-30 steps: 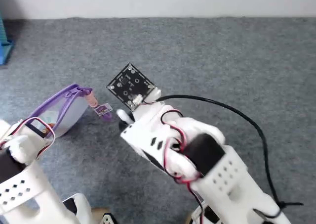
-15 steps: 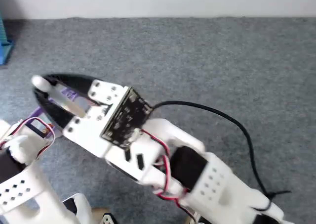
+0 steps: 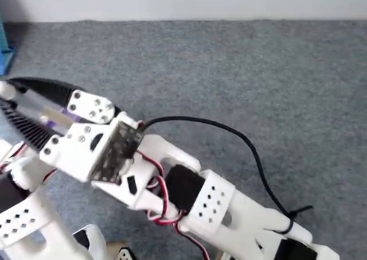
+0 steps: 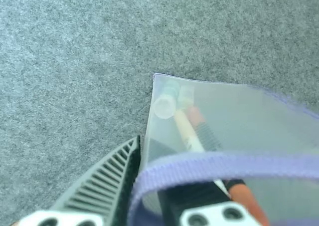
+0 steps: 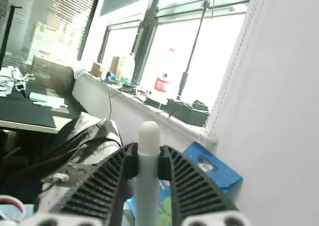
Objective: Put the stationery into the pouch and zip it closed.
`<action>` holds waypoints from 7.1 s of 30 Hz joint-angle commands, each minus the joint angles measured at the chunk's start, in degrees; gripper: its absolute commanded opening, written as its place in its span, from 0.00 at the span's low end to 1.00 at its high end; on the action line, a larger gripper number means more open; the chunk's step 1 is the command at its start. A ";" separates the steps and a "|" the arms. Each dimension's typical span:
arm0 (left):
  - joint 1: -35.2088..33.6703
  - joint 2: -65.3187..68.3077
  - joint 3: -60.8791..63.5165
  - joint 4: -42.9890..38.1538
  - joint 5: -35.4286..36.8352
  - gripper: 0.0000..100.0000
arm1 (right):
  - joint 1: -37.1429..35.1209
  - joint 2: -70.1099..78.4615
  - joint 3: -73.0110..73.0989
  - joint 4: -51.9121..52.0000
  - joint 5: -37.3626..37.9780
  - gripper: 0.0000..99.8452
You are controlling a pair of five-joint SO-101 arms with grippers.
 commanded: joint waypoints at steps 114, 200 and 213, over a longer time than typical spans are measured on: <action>-0.26 -0.44 1.54 -1.93 0.53 0.01 | 12.88 8.31 9.58 29.76 -13.10 0.19; 33.23 7.38 -4.70 -25.76 -7.91 0.32 | 13.05 -24.22 9.49 72.04 -16.53 0.01; 53.63 26.99 -34.68 -14.95 -7.82 0.32 | 26.86 -32.22 9.49 83.38 -21.27 0.01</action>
